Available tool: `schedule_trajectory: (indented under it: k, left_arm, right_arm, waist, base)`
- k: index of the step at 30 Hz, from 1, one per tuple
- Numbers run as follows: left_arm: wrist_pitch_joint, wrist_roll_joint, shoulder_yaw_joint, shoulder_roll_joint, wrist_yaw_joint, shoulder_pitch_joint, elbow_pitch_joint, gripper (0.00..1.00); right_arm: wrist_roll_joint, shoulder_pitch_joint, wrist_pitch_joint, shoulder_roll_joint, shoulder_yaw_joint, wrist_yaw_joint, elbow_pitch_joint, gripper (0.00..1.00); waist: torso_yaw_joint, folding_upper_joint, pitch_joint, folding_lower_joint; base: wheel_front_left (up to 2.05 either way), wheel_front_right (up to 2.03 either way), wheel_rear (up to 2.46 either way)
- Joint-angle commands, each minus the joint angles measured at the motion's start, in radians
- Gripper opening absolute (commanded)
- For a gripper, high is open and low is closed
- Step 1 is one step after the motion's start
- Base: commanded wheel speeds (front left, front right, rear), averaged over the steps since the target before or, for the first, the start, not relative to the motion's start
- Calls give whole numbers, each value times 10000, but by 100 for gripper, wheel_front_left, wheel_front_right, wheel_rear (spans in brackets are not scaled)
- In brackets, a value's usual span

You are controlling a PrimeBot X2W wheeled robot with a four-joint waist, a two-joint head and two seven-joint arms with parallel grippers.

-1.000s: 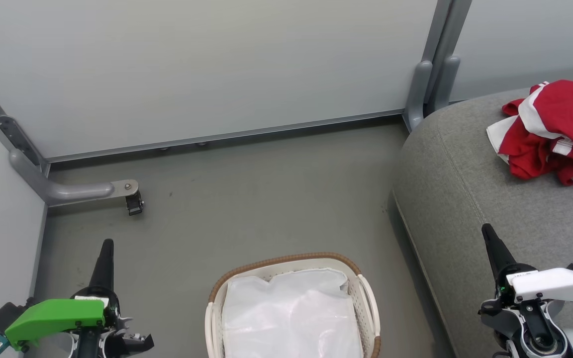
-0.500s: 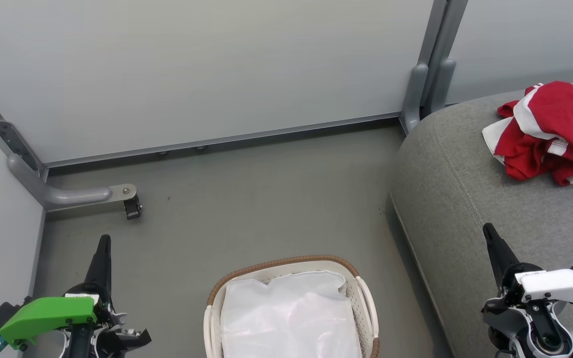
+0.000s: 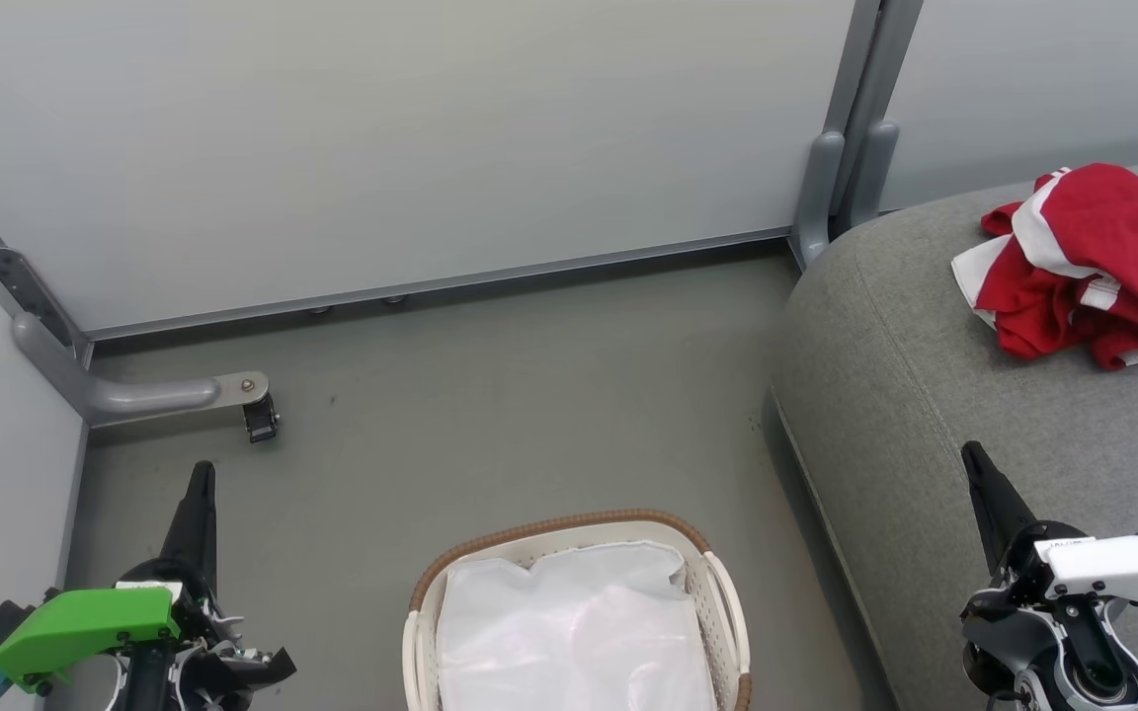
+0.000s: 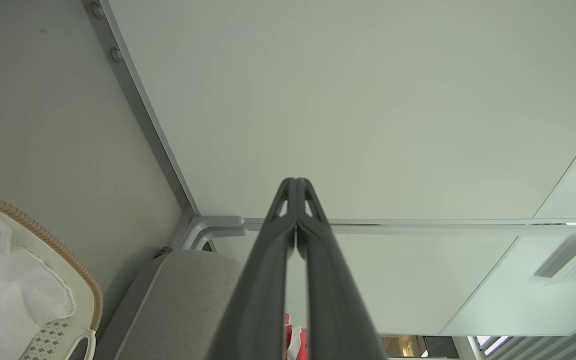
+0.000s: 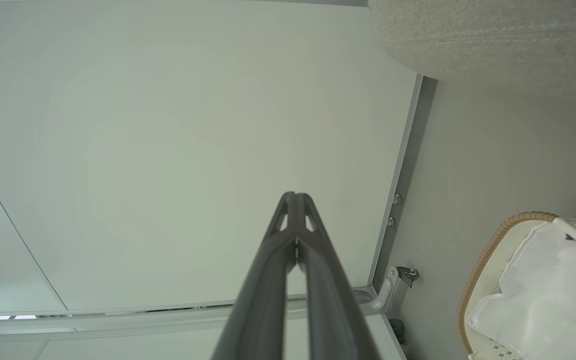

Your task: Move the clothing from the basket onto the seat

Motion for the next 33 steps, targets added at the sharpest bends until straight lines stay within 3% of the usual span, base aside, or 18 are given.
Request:
schedule_trajectory:
  k: [1,33]
  left_arm:
    - [7,-14,33,17,-62,-144,-18,0]
    - [76,79,112,-35,-62,-152,-14,0]
  right_arm:
    - [33,107,29,-59,-22,0,-47,0]
    - [34,107,28,-59,-20,0,-45,0]
  waist:
    - [0,0,0,0]
    - [0,0,0,0]
  base:
    - [0,0,0]
    - [0,0,0]
